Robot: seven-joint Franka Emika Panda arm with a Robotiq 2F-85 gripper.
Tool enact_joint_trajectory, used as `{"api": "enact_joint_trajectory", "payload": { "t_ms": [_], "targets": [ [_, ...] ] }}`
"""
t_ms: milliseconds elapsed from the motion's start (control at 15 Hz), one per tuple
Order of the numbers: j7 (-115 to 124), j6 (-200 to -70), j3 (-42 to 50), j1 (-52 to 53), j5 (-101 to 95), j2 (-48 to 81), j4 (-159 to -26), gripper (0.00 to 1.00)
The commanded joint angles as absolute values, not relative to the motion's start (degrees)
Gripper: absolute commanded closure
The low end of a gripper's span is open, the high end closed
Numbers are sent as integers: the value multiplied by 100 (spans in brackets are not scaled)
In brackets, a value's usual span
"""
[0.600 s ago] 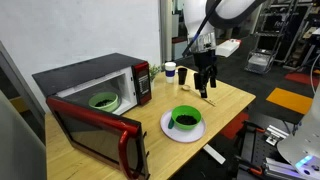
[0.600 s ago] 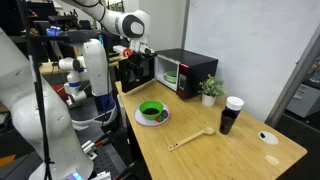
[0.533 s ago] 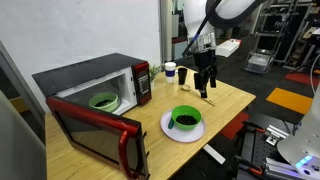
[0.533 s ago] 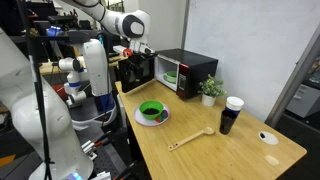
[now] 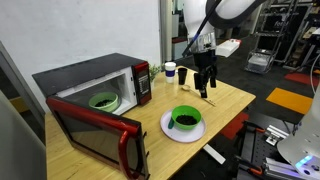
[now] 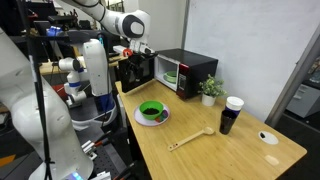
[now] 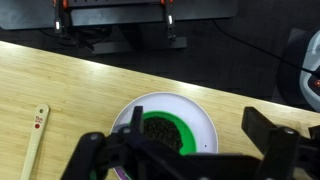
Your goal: Close the microwave door
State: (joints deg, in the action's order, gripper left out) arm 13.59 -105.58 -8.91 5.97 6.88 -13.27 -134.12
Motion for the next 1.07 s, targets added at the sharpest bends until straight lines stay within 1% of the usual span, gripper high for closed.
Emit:
{"api": "enact_joint_trajectory", "payload": {
  "t_ms": [0,333,667,1000],
  "targets": [
    [1414,-10484,-888,617,645,-1400,-13412,0],
    [1620,-10458,-1204,835,353,-1710,-13347,0],
    [2054,-10538,-1822,1197,-118,-1786,-13014,0],
    [2067,-10317,-2028,1265,-396,-1282,-12003,0]
  ]
}}
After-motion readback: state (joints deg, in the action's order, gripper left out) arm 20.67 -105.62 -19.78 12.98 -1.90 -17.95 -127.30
